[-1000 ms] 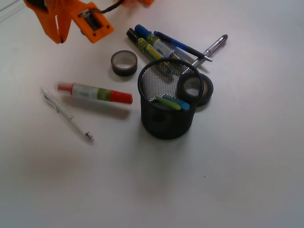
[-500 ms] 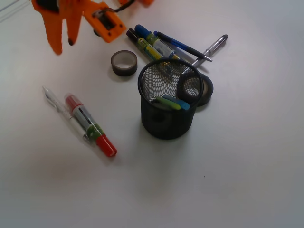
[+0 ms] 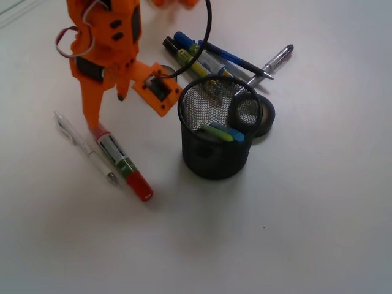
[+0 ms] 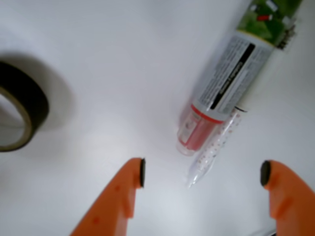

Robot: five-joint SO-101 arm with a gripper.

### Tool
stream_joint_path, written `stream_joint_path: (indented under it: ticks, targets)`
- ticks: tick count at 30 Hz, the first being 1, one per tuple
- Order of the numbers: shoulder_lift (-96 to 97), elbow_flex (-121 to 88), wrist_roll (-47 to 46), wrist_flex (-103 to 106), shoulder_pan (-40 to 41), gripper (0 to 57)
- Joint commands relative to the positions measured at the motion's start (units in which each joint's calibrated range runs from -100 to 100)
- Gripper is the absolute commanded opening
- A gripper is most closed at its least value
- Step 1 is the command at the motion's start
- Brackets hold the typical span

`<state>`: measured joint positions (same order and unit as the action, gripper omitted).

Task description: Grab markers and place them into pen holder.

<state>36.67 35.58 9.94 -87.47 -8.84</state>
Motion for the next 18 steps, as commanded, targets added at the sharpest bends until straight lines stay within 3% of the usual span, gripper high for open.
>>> stream_joint_path:
  ticks: [1, 10, 14, 18]
  targets:
    - [0.94, 6.27, -2.93, -1.33, -0.39, 26.7]
    - [6.63, 6.36, -1.76, -1.59, -0.99, 26.6]
    - [9.78, 6.99, -0.88, -0.98, 0.21, 22.8]
    - [10.29, 7.08, -0.88, -0.80, -0.24, 22.5]
